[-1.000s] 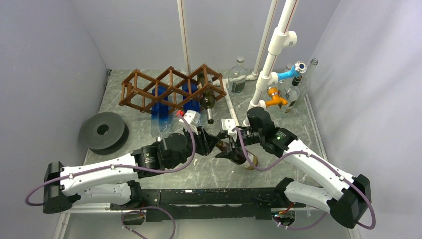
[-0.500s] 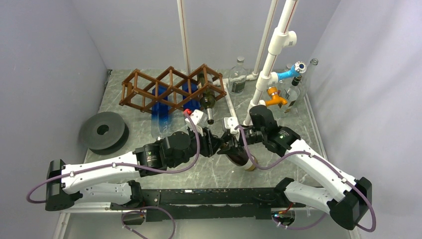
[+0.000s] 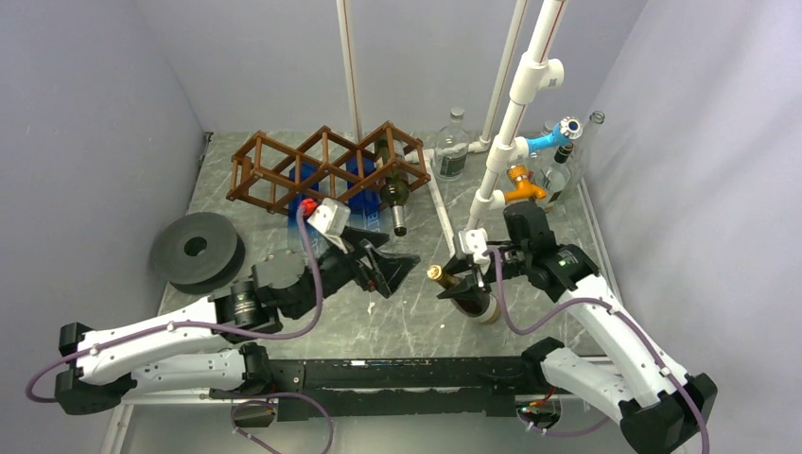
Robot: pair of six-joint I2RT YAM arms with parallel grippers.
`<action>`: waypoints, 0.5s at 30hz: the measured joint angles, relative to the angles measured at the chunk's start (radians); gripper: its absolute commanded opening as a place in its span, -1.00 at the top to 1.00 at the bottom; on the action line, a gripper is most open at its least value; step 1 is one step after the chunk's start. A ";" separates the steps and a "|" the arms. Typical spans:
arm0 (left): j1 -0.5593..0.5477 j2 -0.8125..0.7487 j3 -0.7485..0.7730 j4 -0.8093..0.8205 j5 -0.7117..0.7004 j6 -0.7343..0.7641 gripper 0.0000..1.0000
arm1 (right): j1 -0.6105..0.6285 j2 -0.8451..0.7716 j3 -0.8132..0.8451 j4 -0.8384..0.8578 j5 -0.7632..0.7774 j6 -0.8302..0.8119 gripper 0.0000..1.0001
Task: Take the wine bottle off the wine rack
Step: Place the wine bottle at the center of the board.
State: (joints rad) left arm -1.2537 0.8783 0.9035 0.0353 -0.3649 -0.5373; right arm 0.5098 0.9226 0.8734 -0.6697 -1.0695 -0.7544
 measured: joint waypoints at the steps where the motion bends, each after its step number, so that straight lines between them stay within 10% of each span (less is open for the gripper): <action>1: 0.000 -0.019 0.000 -0.016 -0.006 0.016 -0.99 | -0.019 -0.008 0.000 -0.015 -0.007 -0.011 1.00; 15: 0.238 -0.166 0.054 -0.238 -0.027 0.328 -0.99 | -0.378 -0.150 0.030 -0.282 -0.069 -0.185 1.00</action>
State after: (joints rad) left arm -1.0157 0.7120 0.9573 -0.2028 -0.3923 -0.2092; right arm 0.1314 0.7723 0.9031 -0.9520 -1.1389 -0.9394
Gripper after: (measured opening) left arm 0.995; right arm 0.406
